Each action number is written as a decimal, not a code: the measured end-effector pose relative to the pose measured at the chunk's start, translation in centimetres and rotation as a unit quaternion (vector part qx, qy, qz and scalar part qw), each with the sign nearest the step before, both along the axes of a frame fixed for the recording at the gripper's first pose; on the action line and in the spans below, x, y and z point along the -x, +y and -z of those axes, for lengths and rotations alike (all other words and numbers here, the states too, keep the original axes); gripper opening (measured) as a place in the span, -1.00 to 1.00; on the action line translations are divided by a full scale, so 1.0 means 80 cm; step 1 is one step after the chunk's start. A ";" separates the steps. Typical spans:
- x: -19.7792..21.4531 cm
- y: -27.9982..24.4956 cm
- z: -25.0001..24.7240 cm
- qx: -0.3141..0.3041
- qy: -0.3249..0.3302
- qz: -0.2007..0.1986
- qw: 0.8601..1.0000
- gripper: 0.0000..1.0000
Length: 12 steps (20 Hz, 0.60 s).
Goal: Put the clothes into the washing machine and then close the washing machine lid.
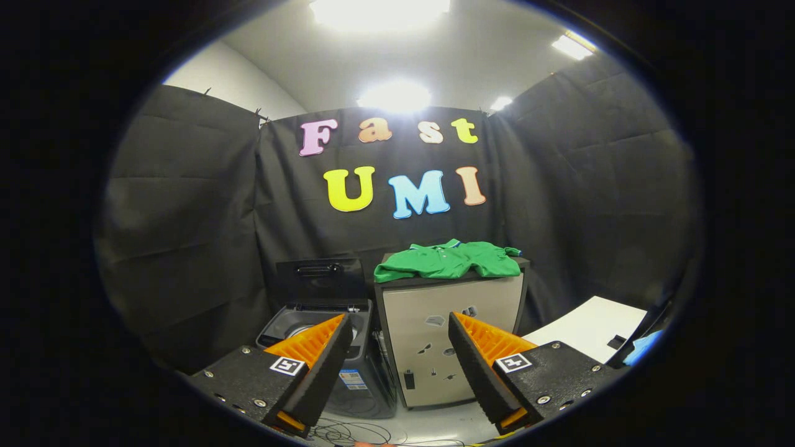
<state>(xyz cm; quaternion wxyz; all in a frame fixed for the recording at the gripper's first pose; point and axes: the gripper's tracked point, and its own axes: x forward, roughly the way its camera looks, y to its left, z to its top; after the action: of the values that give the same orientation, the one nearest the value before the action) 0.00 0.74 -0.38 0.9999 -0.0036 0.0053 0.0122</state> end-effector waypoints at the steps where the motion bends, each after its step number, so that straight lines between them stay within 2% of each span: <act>1: 0.000 0.000 0.000 0.000 -0.001 -0.001 1.000 0.91; 12: -0.003 0.006 0.006 0.001 0.002 -0.005 1.000 0.91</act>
<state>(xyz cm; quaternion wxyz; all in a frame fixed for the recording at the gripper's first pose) 0.23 1.23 -0.89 0.9998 -0.0051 0.0077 0.0172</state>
